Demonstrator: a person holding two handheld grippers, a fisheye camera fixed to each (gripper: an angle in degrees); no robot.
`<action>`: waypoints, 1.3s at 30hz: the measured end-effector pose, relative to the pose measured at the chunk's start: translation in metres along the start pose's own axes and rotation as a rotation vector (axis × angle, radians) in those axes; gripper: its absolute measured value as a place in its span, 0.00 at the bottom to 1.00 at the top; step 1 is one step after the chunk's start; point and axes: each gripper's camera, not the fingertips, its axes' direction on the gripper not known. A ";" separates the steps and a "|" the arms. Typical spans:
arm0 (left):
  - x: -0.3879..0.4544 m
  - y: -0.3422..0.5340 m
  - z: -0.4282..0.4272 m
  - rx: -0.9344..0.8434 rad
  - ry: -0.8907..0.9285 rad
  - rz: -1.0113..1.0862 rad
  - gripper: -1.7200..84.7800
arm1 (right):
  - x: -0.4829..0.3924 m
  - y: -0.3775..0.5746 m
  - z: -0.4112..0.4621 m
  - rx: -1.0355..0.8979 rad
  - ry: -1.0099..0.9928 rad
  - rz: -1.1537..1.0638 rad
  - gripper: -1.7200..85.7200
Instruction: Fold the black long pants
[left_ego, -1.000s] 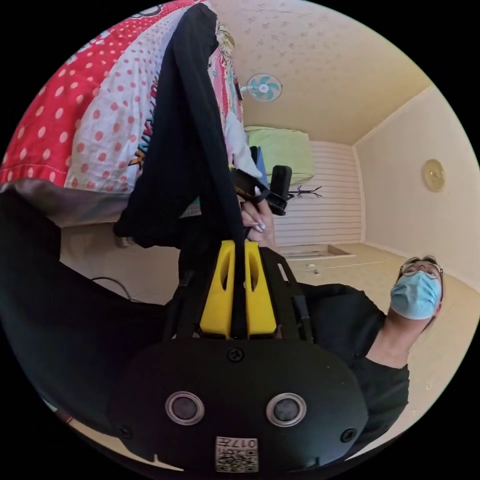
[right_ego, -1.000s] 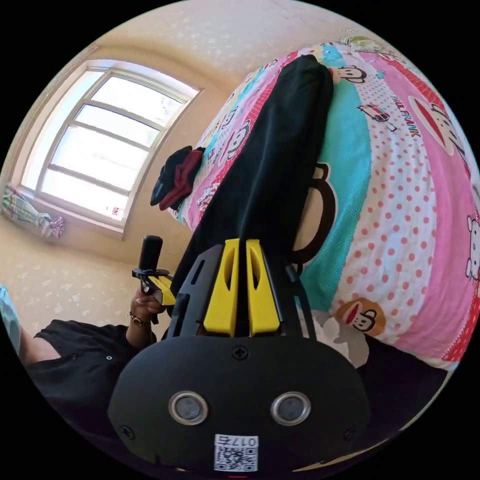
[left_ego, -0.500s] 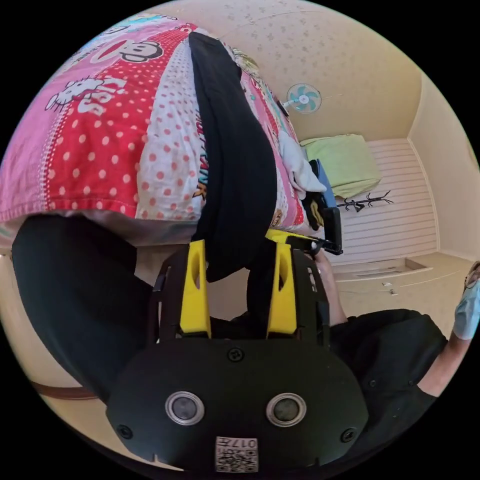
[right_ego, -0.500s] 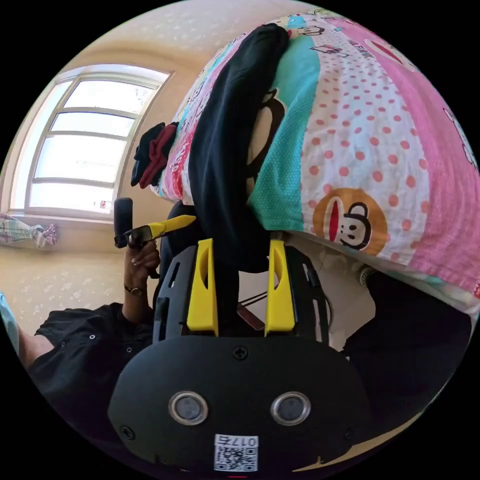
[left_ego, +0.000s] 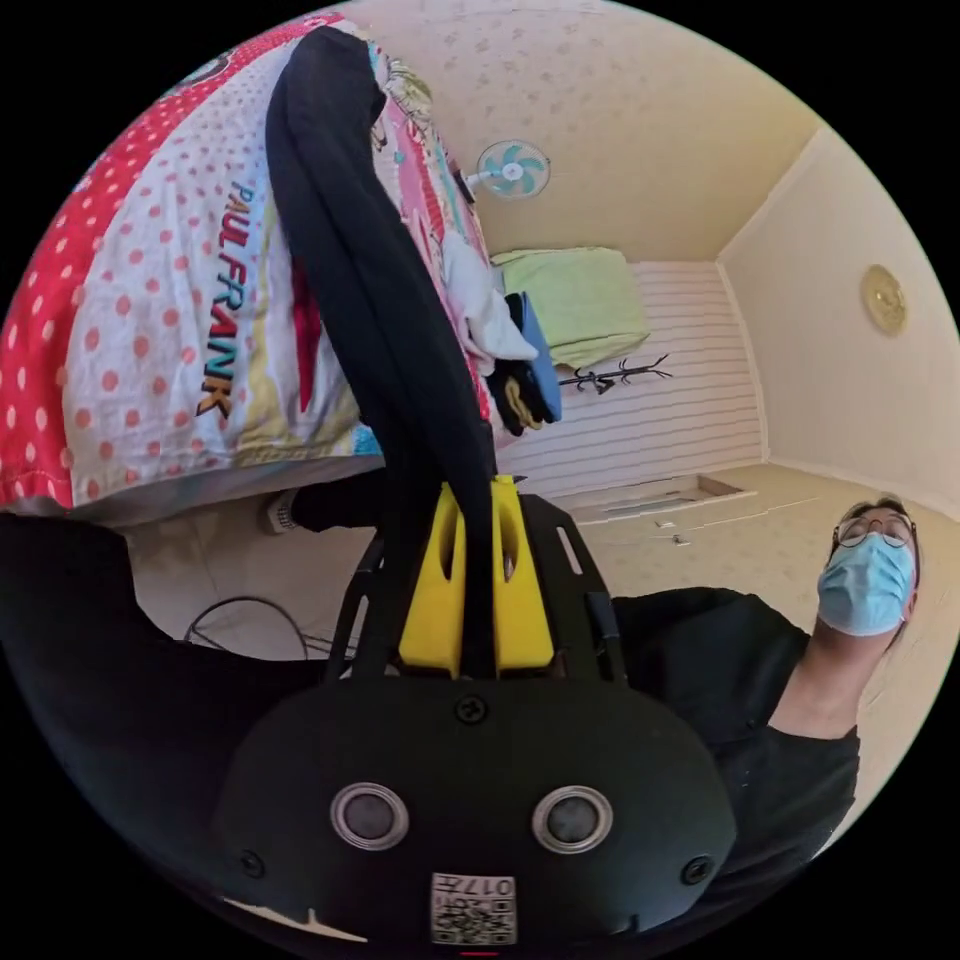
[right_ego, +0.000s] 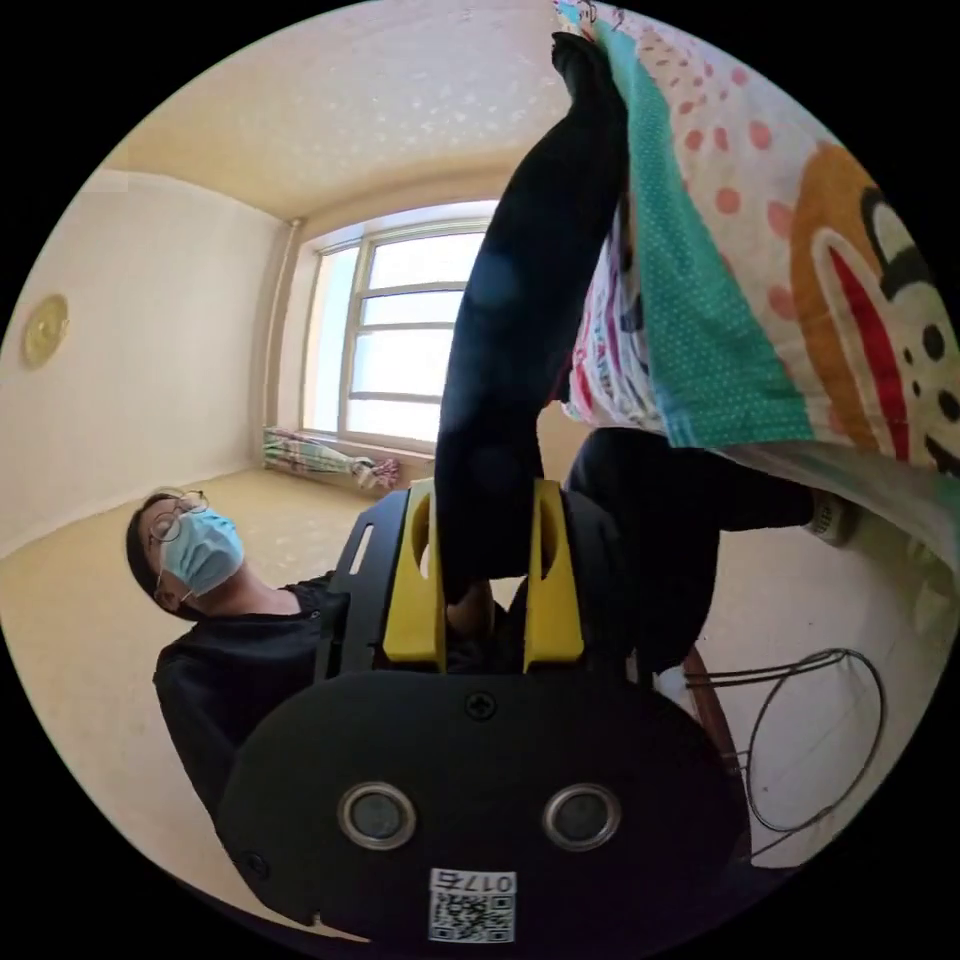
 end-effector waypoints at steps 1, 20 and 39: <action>0.006 0.002 -0.002 0.001 -0.007 0.015 0.07 | -0.013 0.000 0.002 -0.008 -0.037 -0.029 0.13; 0.059 -0.114 0.067 -0.441 -0.474 0.583 0.01 | -0.265 0.077 0.008 -0.069 0.240 -0.444 0.07; -0.112 -0.020 0.013 0.237 -0.025 0.179 0.01 | -0.135 -0.246 -0.058 0.017 0.537 -0.165 0.22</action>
